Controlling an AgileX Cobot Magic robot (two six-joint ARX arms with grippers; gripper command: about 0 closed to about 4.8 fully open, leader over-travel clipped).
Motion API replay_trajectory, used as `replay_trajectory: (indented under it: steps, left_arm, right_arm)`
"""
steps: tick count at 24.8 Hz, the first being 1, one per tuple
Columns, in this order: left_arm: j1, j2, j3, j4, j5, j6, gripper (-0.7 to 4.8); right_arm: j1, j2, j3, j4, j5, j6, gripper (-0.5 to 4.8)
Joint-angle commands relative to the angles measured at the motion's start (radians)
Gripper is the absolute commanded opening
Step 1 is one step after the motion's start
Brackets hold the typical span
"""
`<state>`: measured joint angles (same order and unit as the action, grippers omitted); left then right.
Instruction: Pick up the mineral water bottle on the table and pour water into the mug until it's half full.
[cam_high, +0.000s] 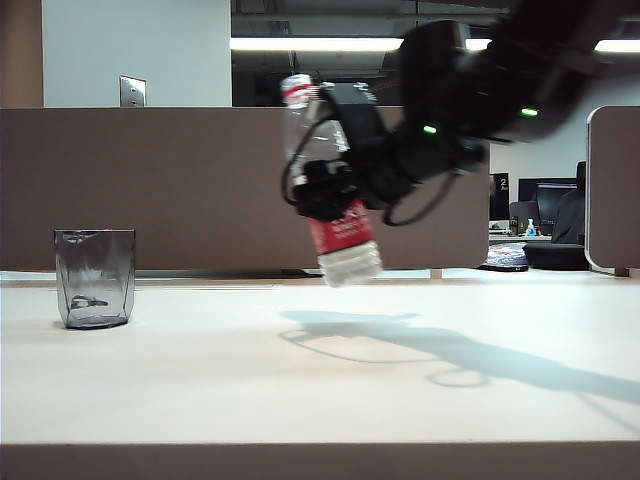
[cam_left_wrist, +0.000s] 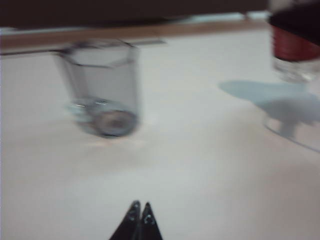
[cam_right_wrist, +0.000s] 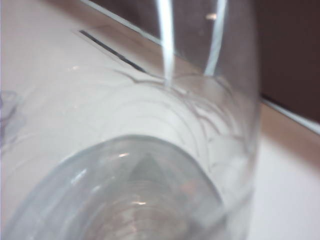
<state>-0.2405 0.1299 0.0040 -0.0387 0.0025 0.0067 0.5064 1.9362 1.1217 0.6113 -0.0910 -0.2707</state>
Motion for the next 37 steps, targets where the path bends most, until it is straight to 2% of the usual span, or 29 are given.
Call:
replay_trajectory:
  steps: [1,9,15,20,26,29,33,37]
  left_arm:
    - [0.072,-0.048,0.003,0.012,-0.006,0.000,-0.05]
    - [0.105,-0.076,0.003,0.010,-0.005,0.000,-0.05]
    - [0.105,-0.076,0.003,0.010,-0.006,0.000,-0.05]
    - [0.105,-0.076,0.003,0.010,-0.006,0.000,-0.05]
    - [0.105,-0.076,0.003,0.010,-0.005,0.000,-0.05]
    - [0.105,-0.076,0.003,0.010,-0.005,0.000,-0.05]
    - [0.106,-0.076,0.003,0.010,-0.005,0.000,-0.05]
    - [0.106,-0.076,0.003,0.010,-0.005,0.000,-0.05]
  right_arm:
    - [0.031,0.042,0.138,-0.094,-0.031,-0.075,2.51]
    - [0.089,0.222,0.461,-0.356,-0.060,-0.161,2.51]
    - [0.113,0.290,0.579,-0.447,-0.063,-0.244,2.51]
    - [0.138,0.311,0.613,-0.467,-0.056,-0.297,2.51]
    - [0.180,0.334,0.616,-0.453,0.060,-0.478,2.51]
    - [0.190,0.343,0.616,-0.429,0.097,-0.509,2.51]
    - [0.205,0.355,0.616,-0.360,0.207,-0.594,2.52]
    - [0.208,0.362,0.616,-0.328,0.253,-0.647,2.52]
